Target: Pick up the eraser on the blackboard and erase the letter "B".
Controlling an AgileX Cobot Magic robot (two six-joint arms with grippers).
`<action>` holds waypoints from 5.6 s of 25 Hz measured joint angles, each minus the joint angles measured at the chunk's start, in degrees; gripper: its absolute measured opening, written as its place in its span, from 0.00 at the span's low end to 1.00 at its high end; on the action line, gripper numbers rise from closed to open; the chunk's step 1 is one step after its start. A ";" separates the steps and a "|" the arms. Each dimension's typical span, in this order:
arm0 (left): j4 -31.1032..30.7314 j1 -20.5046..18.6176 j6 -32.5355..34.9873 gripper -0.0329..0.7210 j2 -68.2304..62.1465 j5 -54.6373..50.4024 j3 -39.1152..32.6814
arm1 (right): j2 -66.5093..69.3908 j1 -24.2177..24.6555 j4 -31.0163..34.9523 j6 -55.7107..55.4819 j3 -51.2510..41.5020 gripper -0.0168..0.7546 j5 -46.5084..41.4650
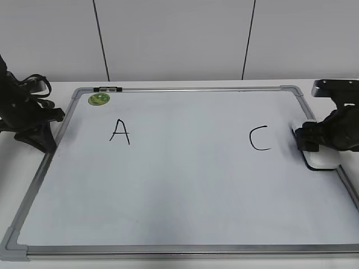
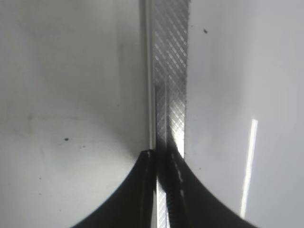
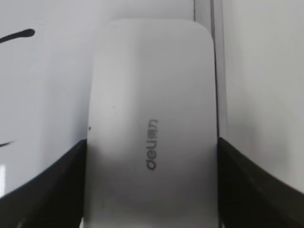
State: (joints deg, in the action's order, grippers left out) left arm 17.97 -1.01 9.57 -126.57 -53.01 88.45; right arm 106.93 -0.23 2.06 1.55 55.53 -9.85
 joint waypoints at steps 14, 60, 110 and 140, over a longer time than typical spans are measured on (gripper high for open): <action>0.00 0.00 0.00 0.12 0.00 0.00 0.00 | -0.35 0.00 0.00 0.00 -0.10 0.84 -0.81; -1.32 8.62 -0.98 0.50 54.97 -18.15 -12.75 | -66.97 0.00 -4.64 3.58 -1.41 0.79 -50.57; -11.46 8.39 -3.98 0.38 103.23 -9.19 -58.79 | -91.83 -0.83 -5.05 1.01 -27.04 0.79 -55.59; -11.59 -1.71 -3.98 0.36 125.64 -9.96 -58.79 | -107.92 0.74 -5.05 0.95 -27.04 0.79 -55.70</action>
State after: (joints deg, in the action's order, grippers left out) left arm 6.39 -2.71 5.59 -0.92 -62.97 29.67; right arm -0.99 0.50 -2.99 2.50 28.49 -65.56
